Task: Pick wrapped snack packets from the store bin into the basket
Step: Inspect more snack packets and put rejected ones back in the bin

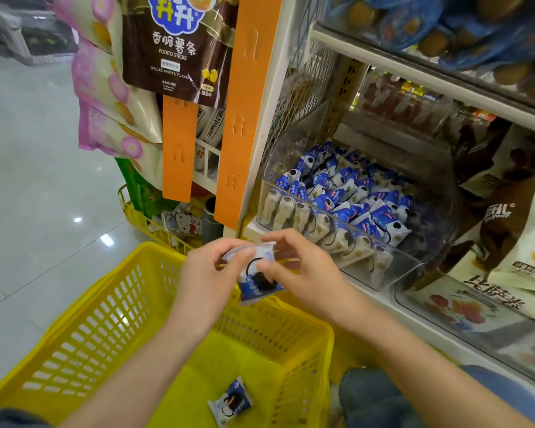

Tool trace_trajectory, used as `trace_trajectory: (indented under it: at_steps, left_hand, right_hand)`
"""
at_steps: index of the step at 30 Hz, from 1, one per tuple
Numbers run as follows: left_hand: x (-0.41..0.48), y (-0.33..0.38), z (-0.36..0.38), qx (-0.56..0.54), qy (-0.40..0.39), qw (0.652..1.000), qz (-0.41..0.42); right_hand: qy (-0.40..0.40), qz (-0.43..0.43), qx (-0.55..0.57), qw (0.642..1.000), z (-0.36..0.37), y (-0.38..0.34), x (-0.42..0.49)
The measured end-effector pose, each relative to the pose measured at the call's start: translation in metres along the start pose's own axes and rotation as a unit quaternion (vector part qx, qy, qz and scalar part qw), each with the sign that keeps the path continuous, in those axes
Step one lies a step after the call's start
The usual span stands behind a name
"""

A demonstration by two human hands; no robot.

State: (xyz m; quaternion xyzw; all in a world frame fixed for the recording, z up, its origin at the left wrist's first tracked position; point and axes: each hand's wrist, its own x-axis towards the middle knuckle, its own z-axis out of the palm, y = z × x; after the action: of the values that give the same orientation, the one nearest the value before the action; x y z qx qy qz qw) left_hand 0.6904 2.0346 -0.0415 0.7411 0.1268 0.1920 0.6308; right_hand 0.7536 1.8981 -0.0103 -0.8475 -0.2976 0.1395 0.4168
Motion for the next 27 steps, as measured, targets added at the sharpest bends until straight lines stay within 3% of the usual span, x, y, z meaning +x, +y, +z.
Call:
trace_trajectory:
  at_steps: [6,13,19,23,25,27]
  left_hand:
    - [-0.002,-0.002,0.004,0.017,-0.014,1.000,-0.006]
    - [-0.004,0.001,0.001,0.077,-0.027,0.996,0.030]
    - [-0.001,0.004,0.001,0.052,-0.070,0.996,0.028]
    - [-0.001,-0.001,0.001,0.041,-0.009,0.997,-0.058]
    - [0.000,0.002,0.001,0.008,-0.032,0.988,-0.148]
    - [0.002,0.006,0.000,-0.095,-0.082,0.964,-0.234]
  right_hand:
    - [0.061,-0.037,0.015,0.997,0.003,-0.001,0.001]
    - [0.060,-0.073,-0.093,0.991,0.003,-0.001,0.000]
    - [0.102,-0.134,-0.166,0.972,0.000,0.000,-0.004]
    - [0.184,-0.113,-0.096,0.972,-0.006,0.000,0.000]
    - [0.202,-0.115,-0.048,0.971,-0.007,-0.001,0.001]
    - [0.171,-0.149,-0.050,0.973,-0.004,-0.002,-0.001]
